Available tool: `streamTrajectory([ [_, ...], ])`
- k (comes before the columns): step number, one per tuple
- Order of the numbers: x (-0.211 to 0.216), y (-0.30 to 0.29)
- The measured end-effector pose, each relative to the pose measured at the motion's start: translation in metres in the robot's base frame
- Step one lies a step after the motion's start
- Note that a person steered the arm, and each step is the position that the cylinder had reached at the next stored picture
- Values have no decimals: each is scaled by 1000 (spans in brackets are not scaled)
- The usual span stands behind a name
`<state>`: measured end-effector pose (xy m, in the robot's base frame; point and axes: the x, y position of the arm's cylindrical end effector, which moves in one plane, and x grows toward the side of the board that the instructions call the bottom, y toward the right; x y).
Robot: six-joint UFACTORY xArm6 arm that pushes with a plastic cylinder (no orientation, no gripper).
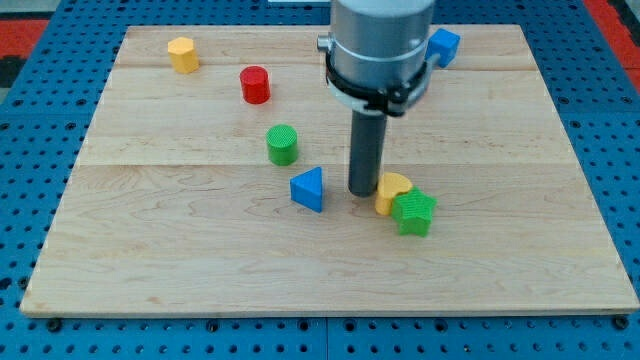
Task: Move the green star to the bottom right of the board
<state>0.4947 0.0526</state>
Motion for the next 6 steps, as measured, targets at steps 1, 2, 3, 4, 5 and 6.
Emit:
streamTrajectory([
  [1,18,37],
  [2,27,85],
  [3,31,58],
  [4,45,82],
  [5,60,119],
  [6,69,128],
])
